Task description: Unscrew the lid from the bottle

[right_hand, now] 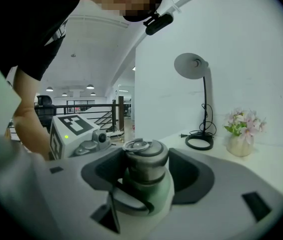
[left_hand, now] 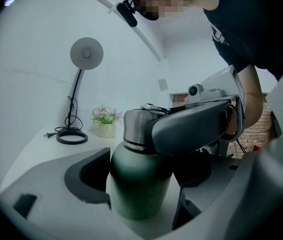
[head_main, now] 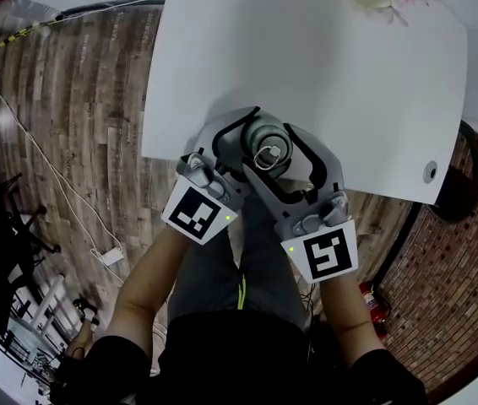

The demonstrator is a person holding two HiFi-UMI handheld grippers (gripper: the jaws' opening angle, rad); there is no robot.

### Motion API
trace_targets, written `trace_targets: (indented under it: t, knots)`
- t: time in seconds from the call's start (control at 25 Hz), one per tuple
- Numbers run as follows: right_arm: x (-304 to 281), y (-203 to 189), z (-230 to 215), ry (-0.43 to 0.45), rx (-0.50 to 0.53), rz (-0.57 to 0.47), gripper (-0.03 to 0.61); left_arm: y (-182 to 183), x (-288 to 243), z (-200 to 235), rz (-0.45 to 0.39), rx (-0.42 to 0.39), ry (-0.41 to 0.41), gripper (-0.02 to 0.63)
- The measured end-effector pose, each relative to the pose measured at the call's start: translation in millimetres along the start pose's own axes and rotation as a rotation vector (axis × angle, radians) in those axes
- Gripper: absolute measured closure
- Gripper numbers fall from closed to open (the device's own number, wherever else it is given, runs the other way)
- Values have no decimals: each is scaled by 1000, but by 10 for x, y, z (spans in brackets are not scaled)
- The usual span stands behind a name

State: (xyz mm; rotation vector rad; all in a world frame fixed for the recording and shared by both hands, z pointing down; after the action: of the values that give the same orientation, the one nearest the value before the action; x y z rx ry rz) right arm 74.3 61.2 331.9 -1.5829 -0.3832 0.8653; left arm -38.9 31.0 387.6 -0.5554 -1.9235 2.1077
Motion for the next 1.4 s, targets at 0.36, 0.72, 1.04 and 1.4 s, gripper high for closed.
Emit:
trace_targets:
  t: [0.36,0.72,1.04,1.4]
  knots:
    - [-58,-44,33,-61,45,-26,305,-17,13,-19,-13,-5,13,258]
    - [-84,-80,-1,-42,38,-41,308,-32,6,-13,-17,0,12,258]
    - [-107,-84,-190,239,124,-34,310,-44,-1,-7,-10,-7,1,258]
    - [-238,59,-403,617,238,37,310,-26,21,-6,-10,0,-1,258]
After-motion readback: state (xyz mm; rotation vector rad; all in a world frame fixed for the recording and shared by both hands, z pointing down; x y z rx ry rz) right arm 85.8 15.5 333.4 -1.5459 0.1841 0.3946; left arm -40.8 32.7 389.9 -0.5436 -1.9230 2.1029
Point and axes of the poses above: the fingertips, and each gripper's own axes: x backward along the fingers, z to its left, y out of its top, the point moved 10 cm from there along x, backward along the fingers
